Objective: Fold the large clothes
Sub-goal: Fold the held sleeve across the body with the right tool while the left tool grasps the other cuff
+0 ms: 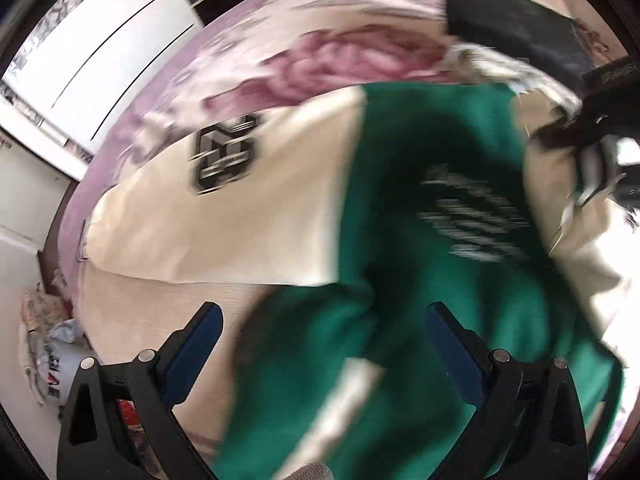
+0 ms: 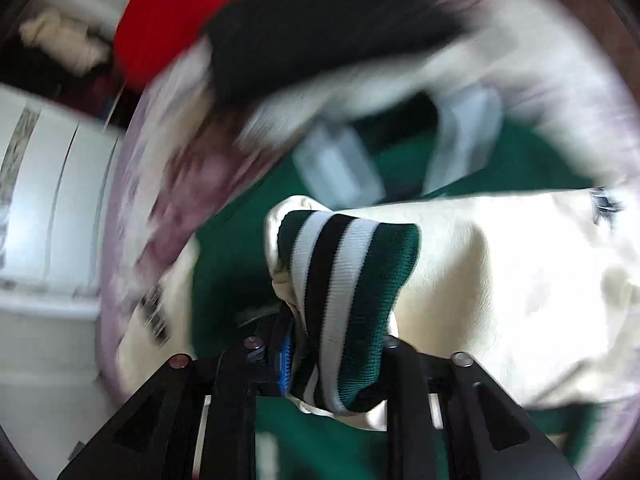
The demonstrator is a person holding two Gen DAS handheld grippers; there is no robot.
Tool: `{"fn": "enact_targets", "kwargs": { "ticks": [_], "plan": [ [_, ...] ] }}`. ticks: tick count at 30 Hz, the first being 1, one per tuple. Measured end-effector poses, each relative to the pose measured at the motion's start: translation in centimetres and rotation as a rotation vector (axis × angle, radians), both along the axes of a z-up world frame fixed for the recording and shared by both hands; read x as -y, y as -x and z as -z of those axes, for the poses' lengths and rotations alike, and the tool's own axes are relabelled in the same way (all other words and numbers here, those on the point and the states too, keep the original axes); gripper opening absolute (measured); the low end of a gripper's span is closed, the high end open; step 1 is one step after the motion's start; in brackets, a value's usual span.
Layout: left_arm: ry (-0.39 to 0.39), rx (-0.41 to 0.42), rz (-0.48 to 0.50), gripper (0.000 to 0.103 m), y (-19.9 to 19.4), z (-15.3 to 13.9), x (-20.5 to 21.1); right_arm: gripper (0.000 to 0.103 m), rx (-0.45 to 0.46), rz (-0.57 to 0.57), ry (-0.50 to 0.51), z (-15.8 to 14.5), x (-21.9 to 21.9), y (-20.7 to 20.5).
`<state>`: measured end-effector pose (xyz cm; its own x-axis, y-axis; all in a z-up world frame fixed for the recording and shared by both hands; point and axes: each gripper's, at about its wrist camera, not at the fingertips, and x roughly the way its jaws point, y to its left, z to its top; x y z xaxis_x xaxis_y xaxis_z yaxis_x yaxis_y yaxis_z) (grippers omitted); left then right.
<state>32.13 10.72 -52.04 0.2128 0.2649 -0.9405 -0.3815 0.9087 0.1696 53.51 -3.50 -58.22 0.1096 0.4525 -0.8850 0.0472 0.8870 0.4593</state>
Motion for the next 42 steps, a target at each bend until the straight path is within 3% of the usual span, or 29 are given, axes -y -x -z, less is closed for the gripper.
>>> {"fn": "enact_targets", "kwargs": {
  "ticks": [3, 5, 7, 9, 11, 12, 15, 19, 23, 24, 26, 28, 30, 34, 37, 38, 39, 42],
  "plan": [
    [0.020, -0.003, -0.017, 0.103, 1.0, 0.0, -3.9, 0.032, -0.177, -0.084, -0.107, 3.9, -4.5, 1.1],
    [0.042, 0.001, -0.014, 0.103, 1.0, 0.0, -5.3, 0.037, -0.166, -0.075, -0.157, 3.3, -4.4, 3.5],
    [0.072, 0.006, -0.007, 0.103, 0.7, 0.1, -6.4, 0.054, -0.133, -0.040, -0.173, 1.9, -2.6, 6.3],
    [0.126, 0.026, -0.003, 0.103, 0.0, 0.2, -7.1, 0.103, -0.142, 0.041, -0.177, 0.7, 0.1, 9.1],
    [0.143, 0.042, 0.008, 0.103, -0.9, 0.2, -7.0, 0.103, -0.132, 0.071, -0.102, -0.1, 0.7, 10.4],
    [0.155, 0.045, 0.024, 0.103, -1.4, 0.4, -6.8, 0.103, -0.127, 0.029, -0.061, -0.3, -0.5, 11.3],
    [0.209, 0.056, 0.043, 0.103, -2.4, 0.2, -6.7, 0.103, -0.118, -0.009, -0.034, -0.4, -2.0, 11.2],
    [0.309, 0.066, 0.099, 0.103, -4.2, 0.5, -5.7, 0.103, -0.093, 0.195, -0.033, -0.9, 0.8, 12.2],
    [0.512, -0.077, 0.111, 0.099, -7.1, 5.8, -3.8, 0.103, -0.069, 0.396, -0.037, -2.3, 6.4, 17.2],
    [0.523, -0.084, 0.111, 0.091, -7.7, 6.8, -3.3, 0.103, -0.083, 0.447, -0.019, -2.5, 8.5, 18.7],
    [0.496, -0.005, 0.139, 0.028, -8.4, 5.9, -2.8, 0.103, -0.111, 0.493, 0.020, -2.2, 12.0, 20.3],
    [0.451, 0.087, 0.194, 0.007, -8.9, 3.5, -2.2, 0.103, -0.136, 0.534, 0.081, -1.9, 15.7, 22.6],
    [0.418, 0.208, 0.219, 0.006, -9.1, 0.4, -2.3, 0.103, -0.140, 0.560, 0.101, -2.3, 21.2, 23.2],
    [0.383, 0.297, 0.191, 0.005, -11.1, -1.9, -3.4, 0.103, -0.111, 0.601, 0.087, -2.5, 22.6, 25.3],
    [0.338, 0.259, 0.175, 0.007, -12.6, -0.1, -4.1, 0.103, -0.098, 0.604, 0.065, -2.3, 23.6, 24.2],
    [0.334, 0.214, 0.176, 0.010, -12.9, 1.2, -4.3, 0.103, -0.091, 0.596, 0.073, -1.9, 22.1, 22.7],
    [0.382, 0.159, 0.163, 0.010, -13.1, 2.6, -5.1, 0.103, -0.078, 0.576, 0.085, -1.9, 21.7, 22.6],
    [0.508, 0.120, 0.098, 0.016, -11.3, 3.5, -7.2, 0.103, -0.111, 0.520, 0.134, 0.4, 19.5, 17.5]
  ]
}}
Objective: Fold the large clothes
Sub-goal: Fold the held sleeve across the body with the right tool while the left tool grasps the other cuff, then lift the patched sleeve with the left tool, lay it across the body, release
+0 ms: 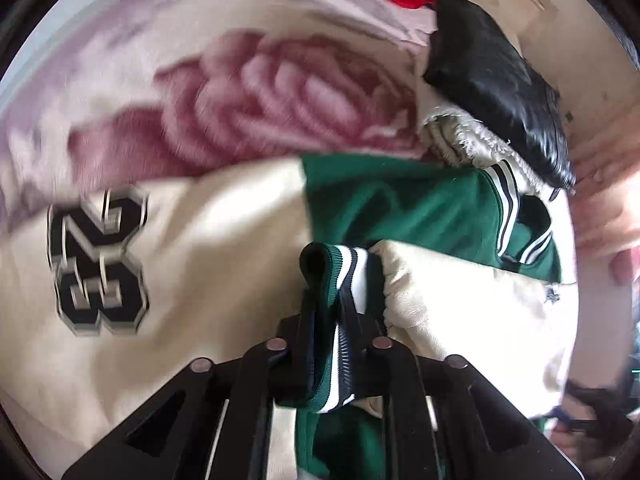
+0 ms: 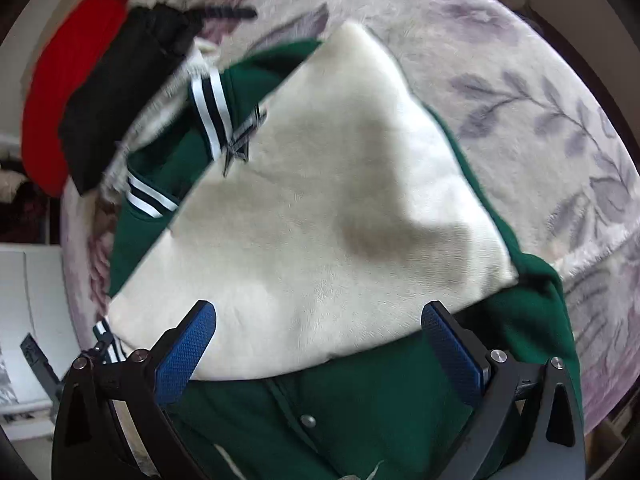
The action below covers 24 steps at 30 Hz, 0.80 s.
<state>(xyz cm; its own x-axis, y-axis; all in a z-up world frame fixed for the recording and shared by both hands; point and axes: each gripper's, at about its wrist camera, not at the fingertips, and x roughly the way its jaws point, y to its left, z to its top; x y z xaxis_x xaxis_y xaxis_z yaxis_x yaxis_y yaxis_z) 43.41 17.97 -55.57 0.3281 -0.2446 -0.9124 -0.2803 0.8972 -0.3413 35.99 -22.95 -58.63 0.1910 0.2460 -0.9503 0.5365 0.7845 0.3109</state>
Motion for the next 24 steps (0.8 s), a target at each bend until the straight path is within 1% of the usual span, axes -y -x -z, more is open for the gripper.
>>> {"fn": "enact_targets", "kwargs": {
  "ticks": [1, 2, 3, 4, 5, 7, 8, 9, 10, 12, 13, 15, 17, 18, 19, 20, 21, 22, 23, 24],
  "plan": [
    [0.021, 0.001, -0.010, 0.026, 0.9, -0.4, -0.6, 0.103, -0.055, -0.007, 0.020, 1.2, -0.3, -0.5],
    [0.036, -0.001, -0.027, 0.046, 2.1, -0.8, -1.3, 0.103, -0.081, -0.011, 0.017, 2.0, -0.7, -0.8],
    [0.055, -0.003, -0.048, 0.060, 3.3, -1.1, -2.0, 0.103, -0.081, -0.016, 0.008, 2.2, -1.0, -0.8],
    [0.088, 0.001, -0.080, 0.086, 4.7, -1.5, -3.0, 0.103, -0.074, -0.032, -0.004, 2.1, -1.6, -0.6],
    [0.127, 0.006, -0.131, 0.091, 6.9, -1.9, -4.5, 0.103, -0.069, -0.053, -0.009, 1.8, -2.1, -0.4],
    [0.158, -0.003, -0.236, 0.091, 10.8, -2.0, -7.0, 0.103, -0.060, -0.102, -0.009, 0.8, -3.7, 0.4],
    [0.162, -0.015, -0.287, 0.091, 12.3, -1.9, -7.9, 0.103, -0.061, -0.117, -0.012, 0.5, -4.6, 0.5],
    [0.183, -0.023, -0.370, 0.091, 15.1, -1.6, -10.0, 0.103, -0.061, -0.133, -0.019, 0.2, -5.2, 0.8],
    [0.193, -0.026, -0.434, 0.091, 16.9, -1.3, -11.7, 0.103, -0.065, -0.148, -0.029, -0.1, -5.9, 1.3],
    [0.190, -0.038, -0.602, 0.091, 21.2, -0.4, -15.5, 0.103, -0.075, -0.170, -0.042, -0.3, -7.2, 1.8],
    [0.202, -0.044, -0.685, 0.091, 23.1, 0.4, -17.6, 0.103, -0.084, -0.187, -0.045, -0.4, -8.1, 2.1],
    [0.236, -0.044, -0.815, 0.091, 25.6, 2.0, -21.3, 0.103, -0.096, -0.207, -0.046, 0.2, -10.3, 0.5],
    [0.260, -0.020, -0.931, 0.090, 27.2, 3.6, -24.7, 0.103, -0.095, -0.244, -0.042, 0.0, -12.3, 0.1],
    [0.269, 0.000, -0.978, 0.090, 27.7, 4.2, -26.4, 0.103, -0.092, -0.256, -0.039, 0.2, -13.2, -0.7],
    [0.263, 0.022, -1.029, 0.089, 27.9, 4.9, -28.4, 0.103, -0.086, -0.277, -0.032, 0.1, -14.3, -1.2],
    [0.267, 0.048, -1.052, 0.089, 27.8, 5.3, -29.5, 0.103, -0.078, -0.296, -0.019, 0.0, -15.3, -1.6],
    [0.244, 0.062, -1.078, 0.084, 27.5, 5.6, -31.0, 0.103, -0.073, -0.305, -0.012, 0.1, -16.2, -2.3],
    [0.186, 0.053, -1.100, 0.053, 27.0, 5.5, -32.3, 0.103, -0.068, -0.318, -0.002, 0.1, -17.1, -2.7],
    [0.141, 0.037, -1.106, 0.017, 26.5, 5.4, -33.2, 0.103, -0.066, -0.325, 0.004, 0.2, -17.7, -2.9],
    [0.102, 0.045, -1.097, 0.012, 25.8, 5.0, -34.4, 0.103, -0.066, -0.331, 0.008, 0.4, -18.4, -3.2]
  ]
}}
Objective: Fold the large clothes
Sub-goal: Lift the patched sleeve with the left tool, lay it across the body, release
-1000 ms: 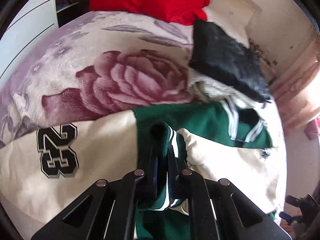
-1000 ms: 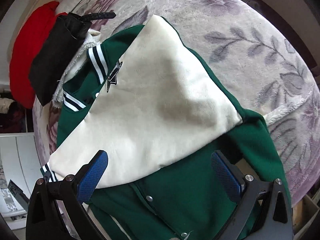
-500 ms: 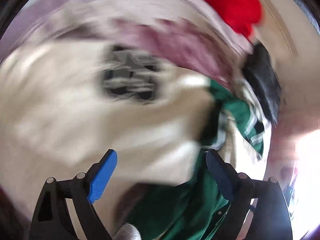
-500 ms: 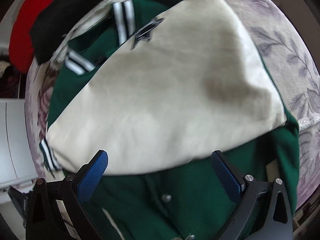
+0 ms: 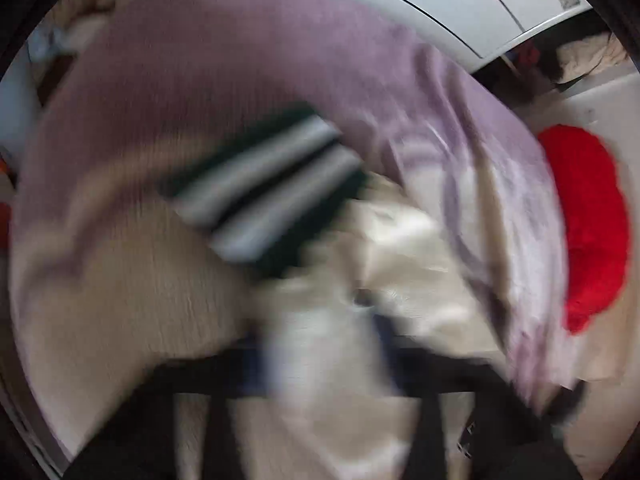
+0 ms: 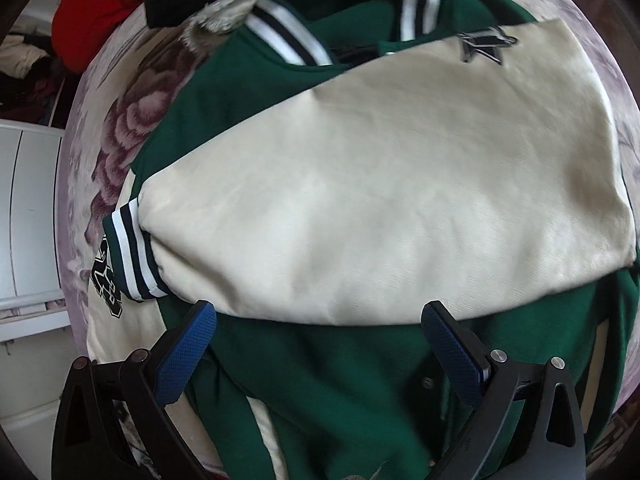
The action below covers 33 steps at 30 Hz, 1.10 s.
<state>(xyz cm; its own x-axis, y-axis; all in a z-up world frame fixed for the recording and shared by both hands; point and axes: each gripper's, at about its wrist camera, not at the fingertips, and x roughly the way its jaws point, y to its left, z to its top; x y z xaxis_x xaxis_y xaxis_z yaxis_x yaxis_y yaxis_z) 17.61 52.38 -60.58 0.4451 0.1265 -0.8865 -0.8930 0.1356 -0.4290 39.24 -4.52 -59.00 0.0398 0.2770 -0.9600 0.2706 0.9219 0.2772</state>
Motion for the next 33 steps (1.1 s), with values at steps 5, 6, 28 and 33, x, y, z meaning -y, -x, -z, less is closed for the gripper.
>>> {"fn": "enact_targets", "kwargs": {
  "ticks": [5, 6, 28, 33],
  "plan": [
    [-0.180, 0.043, 0.119, 0.005, -3.4, -4.1, -2.2, 0.103, 0.001, -0.028, 0.032, 0.4, -3.1, -1.2],
    [-0.211, 0.056, 0.156, 0.005, -4.2, -5.1, -2.7, 0.103, 0.014, -0.034, 0.034, 0.1, -3.9, -1.6],
    [-0.610, 0.321, 0.503, 0.004, -13.9, -25.0, 14.1, 0.103, 0.120, 0.019, -0.181, -1.6, -2.2, -2.4],
    [-0.626, 0.379, 0.723, 0.004, -18.9, -26.9, 28.1, 0.103, 0.126, 0.170, -0.222, -1.9, 7.4, 0.5]
  ]
}}
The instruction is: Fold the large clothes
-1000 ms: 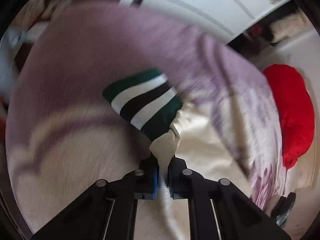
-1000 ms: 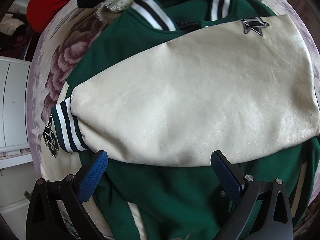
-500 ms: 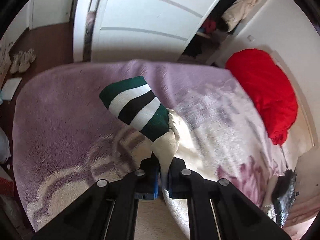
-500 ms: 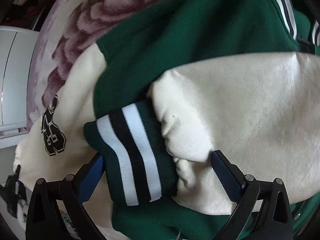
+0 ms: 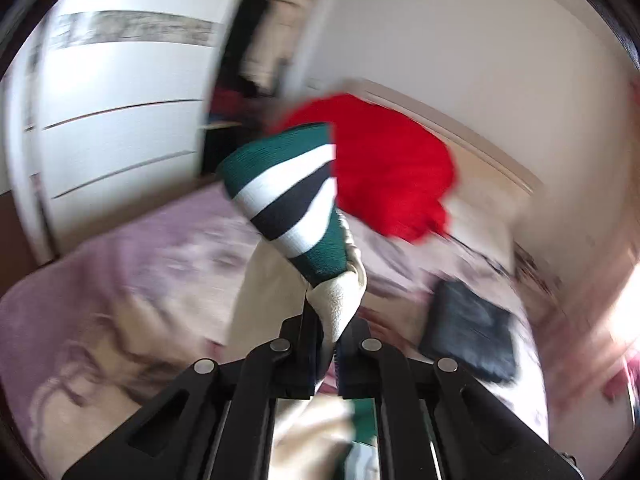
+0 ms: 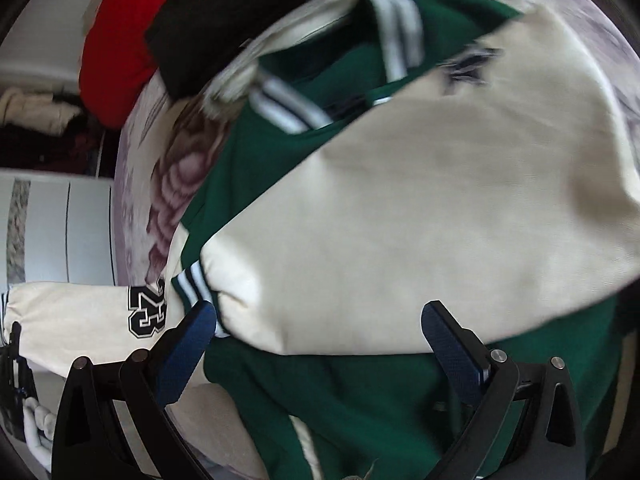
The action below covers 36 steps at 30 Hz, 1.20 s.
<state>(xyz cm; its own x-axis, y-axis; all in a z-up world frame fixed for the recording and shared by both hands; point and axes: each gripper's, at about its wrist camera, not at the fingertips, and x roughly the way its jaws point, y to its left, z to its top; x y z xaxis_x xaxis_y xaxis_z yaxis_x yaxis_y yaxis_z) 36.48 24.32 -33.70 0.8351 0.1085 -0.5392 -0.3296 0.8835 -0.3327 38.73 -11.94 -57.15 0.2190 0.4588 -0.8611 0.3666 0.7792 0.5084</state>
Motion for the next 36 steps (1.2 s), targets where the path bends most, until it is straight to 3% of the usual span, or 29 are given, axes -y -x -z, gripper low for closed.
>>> {"fn": "enact_targets", "kwargs": {
  "ticks": [8, 12, 16, 20, 22, 24, 25, 26, 31, 36],
  "plan": [
    [0.030, -0.101, 0.322, 0.003, -5.0, 4.5, 24.7, 0.103, -0.007, 0.121, -0.006, -1.2, 14.7, 4.8],
    [0.046, -0.213, 0.455, 0.003, -6.0, 9.3, 35.0, 0.103, -0.016, 0.167, 0.019, -1.2, 21.6, 7.4],
    [0.015, -0.440, 0.535, 0.004, -6.7, 15.9, 41.5, 0.103, -0.049, 0.196, 0.038, -0.5, 27.1, 9.6],
    [-0.134, -0.651, 0.610, 0.012, -6.3, 20.9, 45.7, 0.103, -0.093, 0.183, 0.026, 0.6, 30.4, 11.1],
    [-0.171, -0.651, 0.627, 0.019, -5.5, 20.9, 45.6, 0.103, -0.105, 0.174, 0.020, 0.6, 31.9, 11.4],
    [-0.146, -0.648, 0.651, 0.054, -4.7, 19.8, 44.6, 0.103, -0.091, 0.172, -0.003, 0.1, 32.6, 11.3],
    [-0.133, -0.640, 0.654, 0.087, -4.2, 19.3, 44.1, 0.103, -0.080, 0.170, -0.018, -0.3, 33.0, 11.0],
    [-0.133, -0.635, 0.651, 0.099, -3.8, 18.5, 43.7, 0.103, -0.067, 0.166, -0.033, -0.7, 33.4, 10.7],
    [-0.160, -0.620, 0.549, 0.099, -0.6, 15.1, 38.7, 0.103, 0.010, 0.125, -0.159, -2.6, 31.7, 6.7],
    [-0.260, -0.649, 0.327, 0.099, 0.4, 14.7, 29.7, 0.103, 0.008, 0.003, -0.194, -1.0, 25.2, 0.8]
  ]
}}
